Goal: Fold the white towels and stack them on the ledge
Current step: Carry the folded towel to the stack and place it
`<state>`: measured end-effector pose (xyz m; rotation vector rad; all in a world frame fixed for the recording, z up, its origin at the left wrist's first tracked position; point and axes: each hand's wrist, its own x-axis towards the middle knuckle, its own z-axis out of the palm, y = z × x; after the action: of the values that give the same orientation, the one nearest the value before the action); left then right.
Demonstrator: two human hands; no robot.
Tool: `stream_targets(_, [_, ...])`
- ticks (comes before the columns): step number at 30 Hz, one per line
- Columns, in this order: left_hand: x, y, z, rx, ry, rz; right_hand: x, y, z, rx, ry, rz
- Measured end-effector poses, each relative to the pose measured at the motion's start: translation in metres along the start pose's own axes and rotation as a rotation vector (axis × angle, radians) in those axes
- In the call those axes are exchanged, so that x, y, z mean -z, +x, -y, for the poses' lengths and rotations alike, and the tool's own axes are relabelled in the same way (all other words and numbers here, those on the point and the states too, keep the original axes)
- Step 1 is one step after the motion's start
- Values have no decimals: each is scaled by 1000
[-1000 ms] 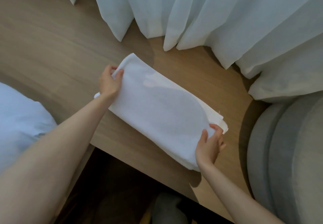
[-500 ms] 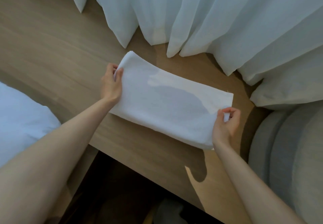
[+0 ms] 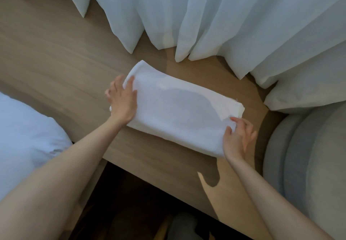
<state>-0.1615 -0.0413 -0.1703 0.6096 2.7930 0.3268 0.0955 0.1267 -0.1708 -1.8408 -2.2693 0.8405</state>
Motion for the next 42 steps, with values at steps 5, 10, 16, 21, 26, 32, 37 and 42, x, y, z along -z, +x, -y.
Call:
stream_targets(5, [26,-65,-21,-200,250,238,52,-21,17,189,-95,99])
stream_targets(10, [71,-121,-78,-382,212,173,122,-33,30,288,-122,134])
stream_targets(16, [113,-176,-152,-589,139,145,210,-54,21,270,-174,83])
stream_targets(21, [132,-222,-215,-707,144,162,283,-79,-8,258,-210,-4])
stream_targets(26, [146,-282,-286,-884,102,169,350,-105,-60,197,-194,-122])
stream_targets(32, [145,-375,-373,-1040,120,172,433,-151,-144,139,-174,-287])
stream_targets(37, [146,-469,-435,-1215,129,133,501,-208,-222,89,-206,-418])
stream_targets(42, [157,-573,-494,-1348,50,81,569,-267,-296,12,-229,-487])
